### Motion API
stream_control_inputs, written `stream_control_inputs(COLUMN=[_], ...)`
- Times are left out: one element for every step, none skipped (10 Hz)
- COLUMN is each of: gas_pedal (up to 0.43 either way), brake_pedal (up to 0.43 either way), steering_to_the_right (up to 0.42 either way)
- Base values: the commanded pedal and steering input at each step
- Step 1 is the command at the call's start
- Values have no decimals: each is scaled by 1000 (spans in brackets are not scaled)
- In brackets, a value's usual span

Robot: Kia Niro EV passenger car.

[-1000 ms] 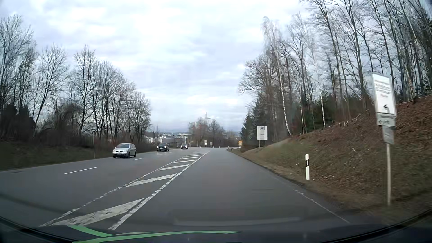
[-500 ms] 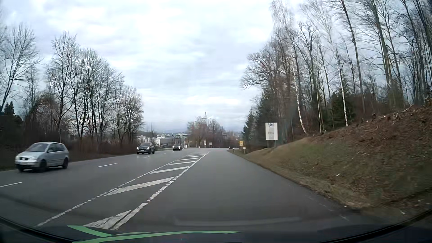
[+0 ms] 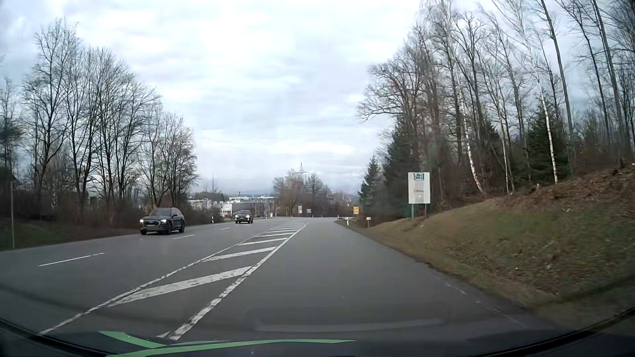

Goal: Follow the waypoints while adhering to traffic rules and regulations

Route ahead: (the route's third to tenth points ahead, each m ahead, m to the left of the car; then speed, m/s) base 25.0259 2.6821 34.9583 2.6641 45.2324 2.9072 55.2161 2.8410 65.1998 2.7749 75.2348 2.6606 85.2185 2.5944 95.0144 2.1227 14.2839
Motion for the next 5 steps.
stream_control_inputs(gas_pedal=[0,0,0,0,0], brake_pedal=[0,0,0,0,0], steering_to_the_right=[1,0,1,0,1])
